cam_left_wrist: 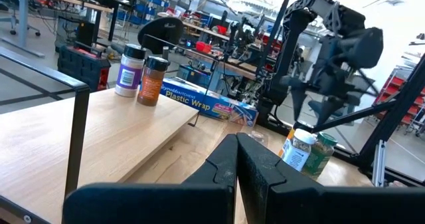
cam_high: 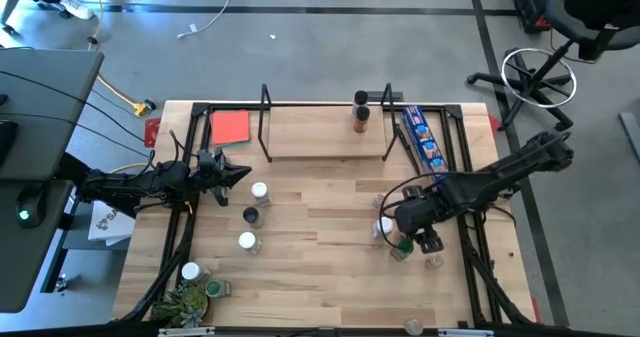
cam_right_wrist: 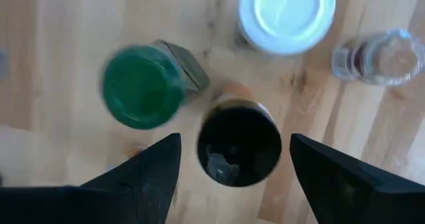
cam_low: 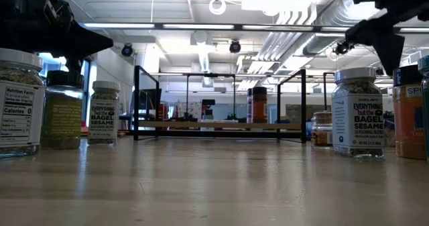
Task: Shelf spices
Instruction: Put the right black seasoning bottle aligned with the other black seasoning bottles
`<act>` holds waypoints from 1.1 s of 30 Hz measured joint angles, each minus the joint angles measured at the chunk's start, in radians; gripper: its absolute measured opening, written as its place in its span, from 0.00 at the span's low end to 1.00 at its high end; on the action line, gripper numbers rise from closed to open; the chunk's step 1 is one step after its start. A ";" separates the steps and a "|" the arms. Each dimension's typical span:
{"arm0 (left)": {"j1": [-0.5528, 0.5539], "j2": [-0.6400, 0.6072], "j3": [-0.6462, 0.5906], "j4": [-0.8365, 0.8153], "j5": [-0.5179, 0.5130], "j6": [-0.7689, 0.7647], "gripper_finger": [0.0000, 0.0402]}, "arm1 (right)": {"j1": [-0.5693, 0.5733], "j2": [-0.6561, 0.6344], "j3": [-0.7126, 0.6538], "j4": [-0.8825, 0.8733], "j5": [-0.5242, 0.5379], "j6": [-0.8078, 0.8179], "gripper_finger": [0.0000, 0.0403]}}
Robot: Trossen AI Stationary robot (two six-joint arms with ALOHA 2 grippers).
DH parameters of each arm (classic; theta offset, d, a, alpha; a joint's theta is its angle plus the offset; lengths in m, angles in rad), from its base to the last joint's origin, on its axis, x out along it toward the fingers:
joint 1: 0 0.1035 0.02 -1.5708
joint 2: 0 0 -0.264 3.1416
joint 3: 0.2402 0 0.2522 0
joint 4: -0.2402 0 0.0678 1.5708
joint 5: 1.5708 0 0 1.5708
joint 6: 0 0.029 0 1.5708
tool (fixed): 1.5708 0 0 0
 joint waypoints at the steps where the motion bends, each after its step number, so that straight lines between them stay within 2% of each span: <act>1: 0.000 0.000 0.000 0.000 0.000 0.000 0.00 | 0.000 0.000 -0.011 0.002 0.004 0.009 0.69; 9: 0.000 0.000 0.000 0.002 0.000 -0.001 0.00 | 0.000 0.000 -0.089 0.101 0.002 0.011 0.67; 12: 0.000 0.000 0.000 0.003 0.000 -0.001 0.00 | 0.000 0.000 -0.107 0.118 0.003 0.011 0.61; 16: 0.000 0.000 0.000 0.004 -0.001 -0.001 0.00 | 0.000 -0.001 -0.108 0.117 0.010 0.026 0.47; 19: 0.000 0.000 0.000 0.004 -0.001 -0.002 0.00 | -0.003 0.000 -0.087 0.071 0.008 0.068 0.46; 23: 0.000 0.000 0.000 0.005 -0.001 -0.002 0.00 | -0.040 0.001 0.029 -0.073 -0.019 0.096 0.46; 29: 0.000 0.000 0.000 0.005 -0.001 -0.001 0.00 | -0.165 0.000 0.299 -0.349 -0.068 0.053 0.46; 33: 0.000 0.000 0.000 0.005 -0.001 -0.001 0.00 | -0.304 0.000 0.446 -0.365 -0.062 0.065 0.46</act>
